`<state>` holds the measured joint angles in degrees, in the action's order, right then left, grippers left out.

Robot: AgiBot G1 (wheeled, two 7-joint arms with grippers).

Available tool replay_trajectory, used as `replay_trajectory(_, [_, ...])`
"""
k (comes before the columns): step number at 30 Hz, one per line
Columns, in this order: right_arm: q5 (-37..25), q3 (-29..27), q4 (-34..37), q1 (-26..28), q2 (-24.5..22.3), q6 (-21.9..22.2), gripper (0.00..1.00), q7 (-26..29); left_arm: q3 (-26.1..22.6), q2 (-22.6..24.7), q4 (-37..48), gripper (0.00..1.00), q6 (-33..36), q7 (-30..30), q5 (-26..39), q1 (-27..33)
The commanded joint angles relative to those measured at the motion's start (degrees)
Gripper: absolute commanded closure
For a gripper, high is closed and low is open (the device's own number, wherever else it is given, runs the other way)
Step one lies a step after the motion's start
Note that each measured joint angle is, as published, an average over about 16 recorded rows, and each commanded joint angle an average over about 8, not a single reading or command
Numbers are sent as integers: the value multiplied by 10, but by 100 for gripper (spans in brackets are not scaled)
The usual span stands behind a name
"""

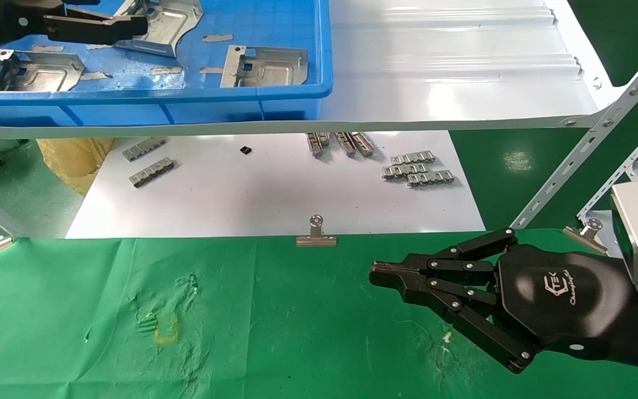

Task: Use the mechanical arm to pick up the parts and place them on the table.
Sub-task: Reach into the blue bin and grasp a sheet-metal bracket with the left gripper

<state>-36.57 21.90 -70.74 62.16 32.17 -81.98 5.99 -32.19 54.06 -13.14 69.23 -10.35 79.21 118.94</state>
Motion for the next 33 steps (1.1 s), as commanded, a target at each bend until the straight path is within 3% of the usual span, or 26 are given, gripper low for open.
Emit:
replay_trajectory(1, [0, 0, 0, 0, 0, 0, 100, 0, -4, 5, 25, 70, -13, 11, 9, 9])
replay_trajectory(3, [0, 0, 0, 0, 0, 0, 100, 0, -5, 12, 42, 94, -30, 20, 12, 12])
replay_trajectory(4, [0, 0, 0, 0, 0, 0, 100, 0, -6, 16, 50, 100, -39, 23, 14, 14])
replay_trajectory(12, [0, 0, 0, 0, 0, 0, 98, 0, -5, 51, 99, 100, -117, 38, 15, 13])
replay_trajectory(13, [0, 0, 0, 0, 0, 0, 91, 0, -3, 55, 102, 100, -128, 40, 13, 11])
replay_trajectory(19, [0, 0, 0, 0, 0, 0, 16, 0, 5, 83, 116, 100, -187, 52, 2, -2])
replay_trajectory(21, [0, 0, 0, 0, 0, 0, 0, 0, 8, 89, 119, 100, -203, 56, -3, -6])
replay_trajectory(33, [0, 0, 0, 0, 0, 0, 0, 0, 23, 103, 125, 100, -239, 74, -24, -17])
